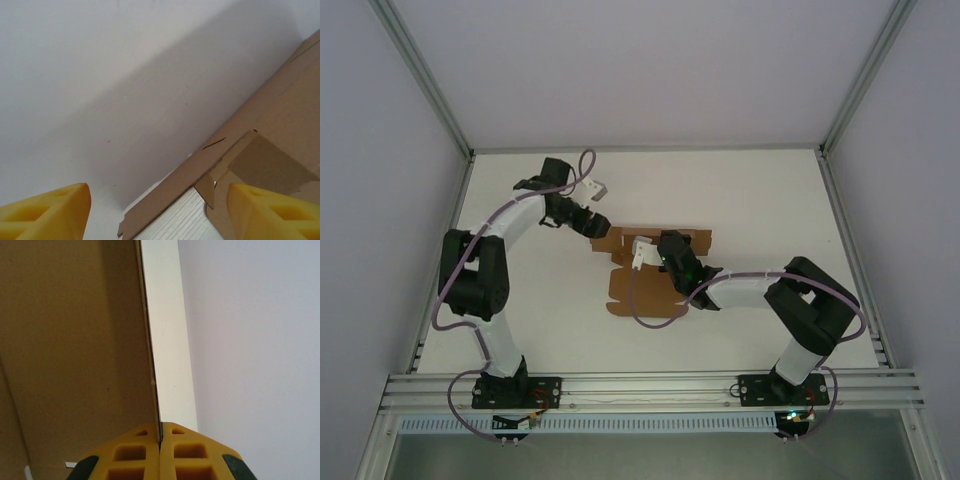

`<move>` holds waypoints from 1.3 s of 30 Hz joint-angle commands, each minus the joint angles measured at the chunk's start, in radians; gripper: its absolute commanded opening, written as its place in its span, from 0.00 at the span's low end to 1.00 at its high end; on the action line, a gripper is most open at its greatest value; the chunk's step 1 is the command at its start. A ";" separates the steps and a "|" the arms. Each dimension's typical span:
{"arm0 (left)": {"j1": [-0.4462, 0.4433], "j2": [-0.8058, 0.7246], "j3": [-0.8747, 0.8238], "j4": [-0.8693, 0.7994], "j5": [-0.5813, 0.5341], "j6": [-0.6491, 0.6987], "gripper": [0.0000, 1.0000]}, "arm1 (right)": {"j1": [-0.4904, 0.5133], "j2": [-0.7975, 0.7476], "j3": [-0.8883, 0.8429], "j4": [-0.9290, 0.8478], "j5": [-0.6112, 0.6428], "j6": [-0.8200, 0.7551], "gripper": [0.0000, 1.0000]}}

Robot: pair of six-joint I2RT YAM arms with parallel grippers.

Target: Assemble paper box

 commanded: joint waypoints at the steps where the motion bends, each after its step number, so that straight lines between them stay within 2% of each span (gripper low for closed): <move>1: -0.008 0.007 0.030 -0.057 0.090 0.042 0.70 | 0.008 -0.018 0.008 -0.028 -0.018 0.043 0.00; 5: -0.009 0.003 0.018 -0.071 0.103 0.058 0.67 | 0.007 -0.014 0.011 -0.035 -0.019 0.049 0.00; 7: -0.010 0.011 0.016 -0.079 0.100 0.058 0.62 | 0.006 -0.010 0.020 -0.035 -0.018 0.049 0.00; 10: -0.014 0.029 0.027 -0.122 0.100 0.051 0.32 | 0.008 -0.001 0.024 -0.024 -0.011 0.048 0.00; 14: -0.022 0.022 0.006 -0.101 0.055 0.010 0.14 | 0.007 -0.002 0.028 -0.015 -0.006 0.052 0.00; 20: -0.054 -0.073 -0.097 0.103 -0.137 -0.220 0.11 | 0.013 -0.012 0.030 -0.028 -0.001 0.076 0.00; 24: -0.120 -0.133 -0.143 0.194 -0.229 -0.373 0.11 | 0.025 -0.006 0.042 -0.046 -0.001 0.100 0.00; 30: -0.238 -0.225 -0.244 0.280 -0.236 -0.460 0.12 | 0.039 0.011 0.044 -0.034 0.023 0.123 0.00; 39: -0.313 -0.290 -0.374 0.430 -0.208 -0.543 0.12 | 0.064 -0.013 0.011 -0.051 0.014 0.174 0.00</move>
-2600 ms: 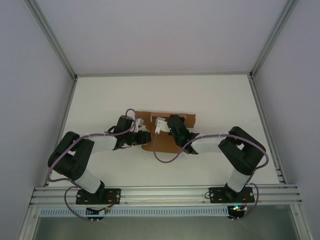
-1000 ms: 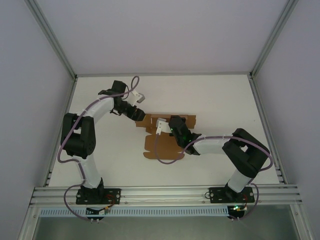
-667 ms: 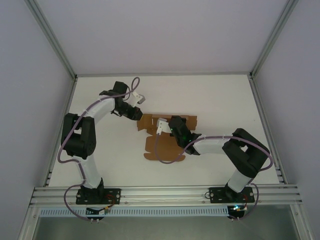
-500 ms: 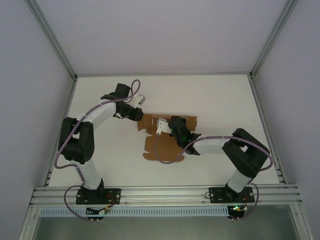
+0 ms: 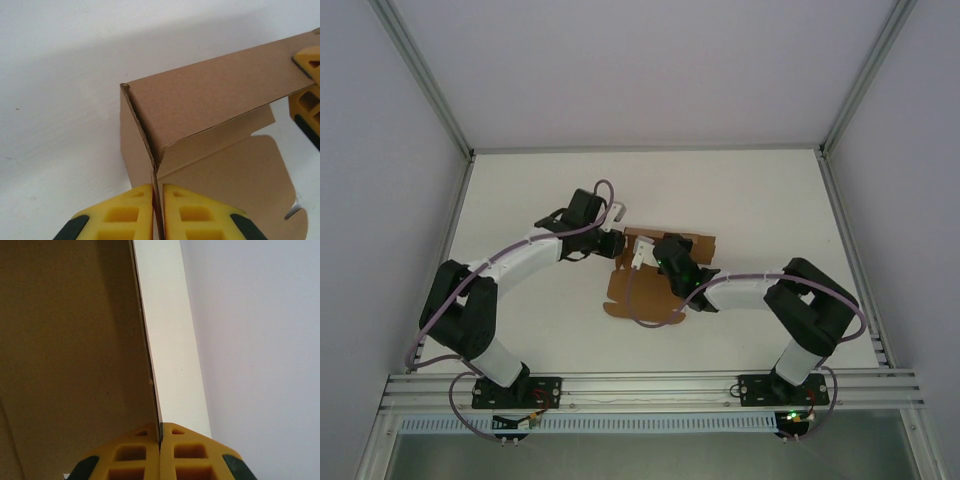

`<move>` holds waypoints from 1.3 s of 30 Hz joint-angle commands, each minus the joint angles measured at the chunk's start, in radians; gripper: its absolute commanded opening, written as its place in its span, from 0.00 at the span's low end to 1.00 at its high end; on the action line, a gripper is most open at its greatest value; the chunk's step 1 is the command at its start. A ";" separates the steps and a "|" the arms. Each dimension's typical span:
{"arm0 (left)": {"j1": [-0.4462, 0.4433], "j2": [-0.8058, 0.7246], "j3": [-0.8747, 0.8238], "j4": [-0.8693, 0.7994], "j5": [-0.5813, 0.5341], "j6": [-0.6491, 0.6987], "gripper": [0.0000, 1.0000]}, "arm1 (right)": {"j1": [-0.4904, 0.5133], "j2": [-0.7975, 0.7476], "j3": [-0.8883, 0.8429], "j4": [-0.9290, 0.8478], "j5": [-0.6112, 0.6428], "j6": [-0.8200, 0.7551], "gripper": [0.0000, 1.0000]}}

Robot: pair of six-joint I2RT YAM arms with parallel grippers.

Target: Assemble paper box

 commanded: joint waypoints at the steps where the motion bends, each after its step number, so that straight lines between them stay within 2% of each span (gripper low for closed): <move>1: -0.040 -0.025 -0.041 0.119 0.036 -0.040 0.12 | 0.031 -0.015 -0.002 0.013 -0.070 0.059 0.00; 3: -0.047 -0.036 -0.081 0.170 0.023 -0.058 0.12 | 0.031 -0.020 -0.013 0.014 -0.073 0.071 0.00; 8: -0.048 -0.039 -0.163 0.300 0.067 -0.098 0.17 | 0.033 -0.038 -0.039 -0.004 -0.108 0.118 0.00; 11: -0.048 -0.053 -0.186 0.297 0.003 -0.106 0.22 | 0.032 -0.041 -0.063 0.018 -0.098 0.087 0.00; 15: -0.048 -0.118 -0.227 0.275 -0.079 -0.118 0.35 | 0.032 -0.053 -0.105 0.060 -0.098 0.014 0.00; 19: -0.047 -0.196 -0.262 0.240 -0.171 -0.161 0.38 | 0.031 -0.055 -0.130 0.075 -0.094 -0.038 0.00; 20: -0.046 -0.223 -0.269 0.224 -0.207 -0.183 0.43 | 0.031 -0.052 -0.137 0.096 -0.086 -0.055 0.00; 23: -0.046 -0.322 -0.298 0.194 -0.303 -0.223 0.69 | 0.031 -0.046 -0.139 0.117 -0.067 -0.078 0.00; 25: -0.037 -0.391 -0.316 0.181 -0.359 -0.239 0.82 | 0.032 -0.047 -0.139 0.134 -0.063 -0.086 0.00; 26: -0.030 -0.426 -0.324 0.170 -0.399 -0.244 0.94 | 0.032 -0.049 -0.139 0.137 -0.061 -0.094 0.00; 27: -0.022 -0.451 -0.329 0.158 -0.448 -0.256 1.00 | 0.030 -0.050 -0.136 0.173 -0.057 -0.101 0.00; 29: 0.020 -0.476 -0.333 0.122 -0.527 -0.297 1.00 | 0.029 -0.050 -0.133 0.216 -0.052 -0.134 0.00; 31: 0.087 -0.465 -0.325 0.083 -0.537 -0.353 1.00 | 0.029 -0.040 -0.129 0.279 -0.051 -0.176 0.00; 35: 0.236 -0.382 -0.322 0.106 -0.407 -0.428 1.00 | 0.008 -0.007 -0.088 0.315 -0.054 -0.237 0.00; 39: 0.300 -0.246 -0.268 0.145 -0.361 -0.398 1.00 | -0.025 0.021 -0.056 0.342 -0.073 -0.250 0.00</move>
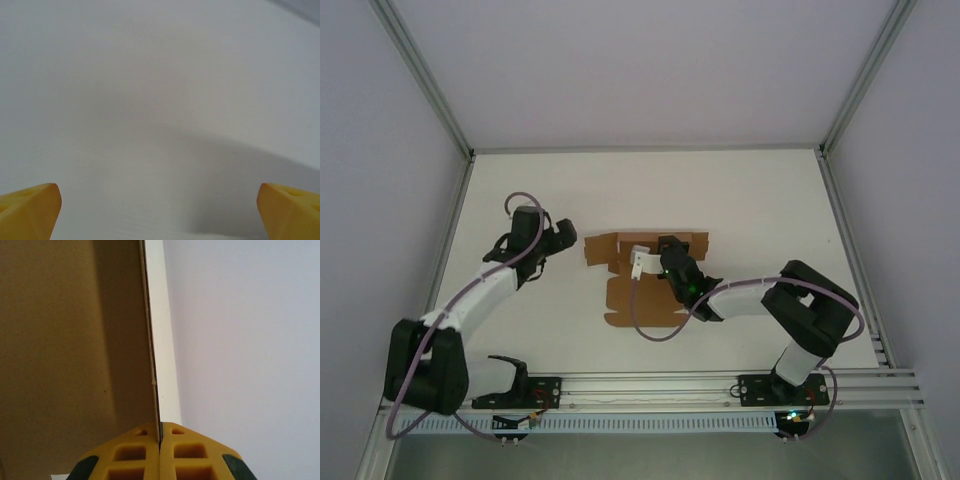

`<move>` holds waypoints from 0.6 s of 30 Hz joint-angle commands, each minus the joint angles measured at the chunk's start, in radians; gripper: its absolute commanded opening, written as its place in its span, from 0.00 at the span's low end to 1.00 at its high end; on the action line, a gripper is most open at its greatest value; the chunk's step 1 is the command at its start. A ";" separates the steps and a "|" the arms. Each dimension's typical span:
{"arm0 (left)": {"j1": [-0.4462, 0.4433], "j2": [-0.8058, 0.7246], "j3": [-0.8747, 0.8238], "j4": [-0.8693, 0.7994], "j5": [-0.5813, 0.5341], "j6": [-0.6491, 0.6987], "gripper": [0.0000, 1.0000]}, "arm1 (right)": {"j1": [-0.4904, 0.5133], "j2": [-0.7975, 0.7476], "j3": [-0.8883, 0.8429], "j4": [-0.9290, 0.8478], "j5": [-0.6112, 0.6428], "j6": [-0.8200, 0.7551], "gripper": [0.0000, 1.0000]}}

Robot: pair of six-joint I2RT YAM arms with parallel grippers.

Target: Assemble paper box

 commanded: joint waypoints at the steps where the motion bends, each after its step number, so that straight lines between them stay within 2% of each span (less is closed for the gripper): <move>1: 0.023 0.101 0.060 0.028 0.068 0.021 0.99 | -0.027 0.021 0.045 0.079 -0.011 -0.038 0.00; 4: 0.022 0.210 0.096 0.122 0.173 0.088 0.87 | -0.041 0.039 0.072 0.078 -0.019 -0.040 0.00; 8: 0.017 0.313 0.059 0.374 0.393 0.088 0.82 | -0.069 0.080 0.109 0.085 -0.019 -0.045 0.00; 13: -0.031 0.393 0.104 0.429 0.430 0.151 0.77 | -0.073 0.108 0.125 0.071 -0.022 -0.044 0.00; 18: -0.095 0.409 0.047 0.561 0.489 0.183 0.76 | -0.076 0.121 0.121 0.053 -0.018 -0.039 0.00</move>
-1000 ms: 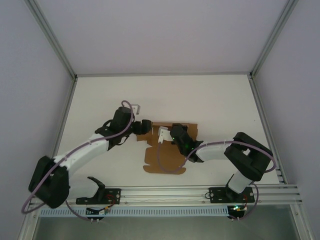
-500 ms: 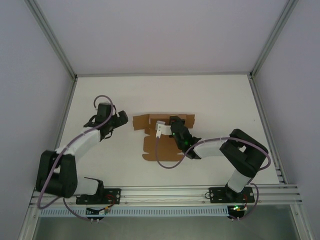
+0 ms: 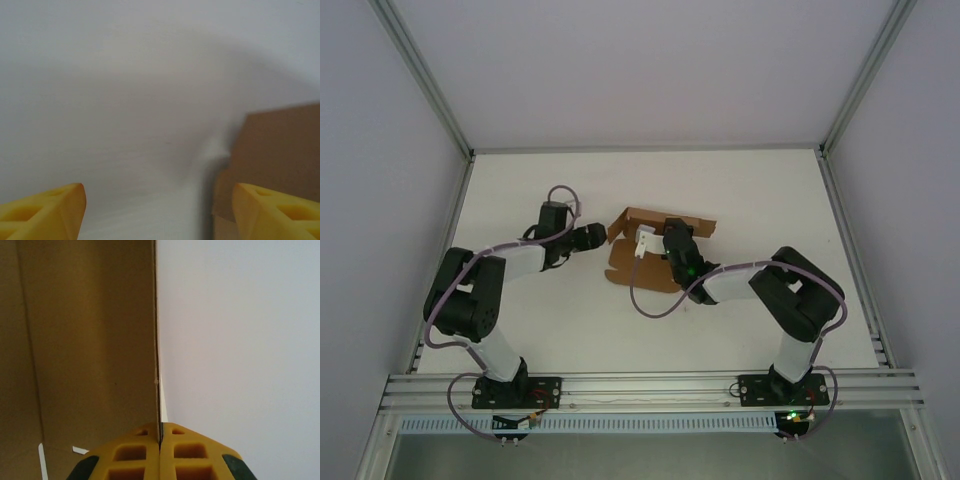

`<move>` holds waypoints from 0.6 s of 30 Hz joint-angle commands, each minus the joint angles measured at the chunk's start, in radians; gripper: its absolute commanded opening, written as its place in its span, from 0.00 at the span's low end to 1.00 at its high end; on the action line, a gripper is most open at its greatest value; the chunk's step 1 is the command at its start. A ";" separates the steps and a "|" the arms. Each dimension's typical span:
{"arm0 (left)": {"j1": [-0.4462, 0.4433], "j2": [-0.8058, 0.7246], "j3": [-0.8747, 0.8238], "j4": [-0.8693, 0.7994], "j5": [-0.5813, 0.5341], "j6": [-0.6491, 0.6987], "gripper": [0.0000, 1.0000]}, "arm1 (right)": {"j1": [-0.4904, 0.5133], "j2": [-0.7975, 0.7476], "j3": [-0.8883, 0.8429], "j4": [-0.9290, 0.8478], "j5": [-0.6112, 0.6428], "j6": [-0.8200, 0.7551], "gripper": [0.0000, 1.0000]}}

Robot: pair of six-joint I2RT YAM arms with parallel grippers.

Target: Assemble paper box

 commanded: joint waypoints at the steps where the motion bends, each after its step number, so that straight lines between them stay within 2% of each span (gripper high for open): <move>1: -0.041 0.010 -0.016 0.163 0.110 0.046 0.75 | 0.015 0.022 0.017 0.012 -0.037 0.003 0.00; 11: -0.096 0.072 -0.063 0.239 0.178 0.050 0.66 | 0.009 0.024 -0.001 -0.025 -0.034 0.027 0.00; 16: -0.156 0.036 -0.140 0.284 0.102 0.030 0.65 | 0.008 0.015 -0.025 -0.009 -0.025 0.015 0.00; 18: -0.174 0.013 -0.160 0.275 0.103 0.037 0.65 | 0.008 0.000 -0.034 -0.017 -0.023 0.014 0.00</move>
